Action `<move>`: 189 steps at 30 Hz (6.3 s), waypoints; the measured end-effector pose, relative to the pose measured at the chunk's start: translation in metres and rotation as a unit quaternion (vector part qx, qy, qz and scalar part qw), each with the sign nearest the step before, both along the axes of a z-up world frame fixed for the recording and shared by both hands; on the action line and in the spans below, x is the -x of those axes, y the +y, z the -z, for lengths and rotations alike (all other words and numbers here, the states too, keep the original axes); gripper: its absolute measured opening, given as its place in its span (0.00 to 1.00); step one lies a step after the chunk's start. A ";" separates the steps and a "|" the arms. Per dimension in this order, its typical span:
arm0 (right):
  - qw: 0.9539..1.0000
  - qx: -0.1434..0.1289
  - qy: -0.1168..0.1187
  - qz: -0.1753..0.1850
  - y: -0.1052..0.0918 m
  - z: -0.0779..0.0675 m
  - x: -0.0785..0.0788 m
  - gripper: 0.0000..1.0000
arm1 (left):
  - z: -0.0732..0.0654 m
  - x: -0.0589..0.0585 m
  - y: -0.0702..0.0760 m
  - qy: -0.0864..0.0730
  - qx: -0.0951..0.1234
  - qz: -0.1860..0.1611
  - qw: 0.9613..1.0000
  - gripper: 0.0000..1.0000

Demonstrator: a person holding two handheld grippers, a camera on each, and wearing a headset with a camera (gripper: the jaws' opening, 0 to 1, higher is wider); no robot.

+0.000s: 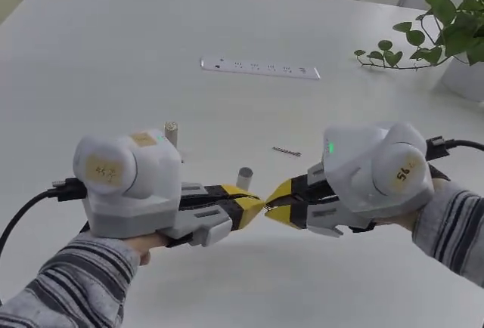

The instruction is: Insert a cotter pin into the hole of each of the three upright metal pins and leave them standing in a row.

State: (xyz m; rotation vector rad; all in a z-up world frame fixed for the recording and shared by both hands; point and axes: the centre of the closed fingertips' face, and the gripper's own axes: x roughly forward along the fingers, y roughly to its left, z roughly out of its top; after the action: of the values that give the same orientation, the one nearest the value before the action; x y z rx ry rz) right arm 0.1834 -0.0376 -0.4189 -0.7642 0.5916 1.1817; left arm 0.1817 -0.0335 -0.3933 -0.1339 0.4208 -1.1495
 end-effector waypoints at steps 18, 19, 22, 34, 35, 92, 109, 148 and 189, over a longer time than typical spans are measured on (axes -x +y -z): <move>0.999 0.033 -0.024 -0.036 -0.004 0.001 0.003 0.00 | 0.017 -0.001 0.005 -0.028 -0.064 0.003 0.998 0.01; 0.998 0.035 -0.027 -0.035 -0.005 0.001 0.002 0.00 | 0.019 -0.003 0.005 -0.036 -0.074 0.003 0.997 0.00; 0.998 0.044 -0.033 -0.016 -0.012 0.003 -0.008 0.00 | 0.023 -0.006 0.005 -0.050 -0.090 -0.005 0.995 0.02; 0.996 0.075 -0.046 0.032 -0.033 0.014 -0.032 0.00 | 0.030 -0.023 0.009 -0.077 -0.110 -0.058 0.989 0.19; 0.995 0.075 -0.047 0.034 -0.034 0.015 -0.033 0.00 | 0.030 -0.024 0.009 -0.077 -0.111 -0.061 0.989 0.21; 0.989 0.132 -0.065 -0.009 -0.030 0.028 -0.064 0.00 | 0.074 -0.079 -0.002 -0.024 -0.119 -0.164 0.979 0.11; 0.989 0.120 -0.077 -0.029 -0.011 0.022 -0.065 0.00 | 0.077 -0.079 -0.002 -0.022 -0.122 -0.173 0.977 0.10; 0.997 0.045 -0.046 0.031 -0.004 0.018 -0.066 0.00 | 0.079 -0.080 -0.002 -0.018 -0.126 -0.202 0.971 0.10; 0.997 -0.003 0.001 0.072 0.010 0.011 -0.070 0.14 | 0.077 -0.066 0.007 0.005 -0.136 -0.185 0.973 0.31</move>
State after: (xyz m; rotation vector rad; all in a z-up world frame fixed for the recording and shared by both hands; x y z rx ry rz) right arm 0.2530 -0.0276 -0.4301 -0.7041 0.6347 1.0509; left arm 0.2473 -0.0264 -0.4707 0.0226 0.5326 -0.7165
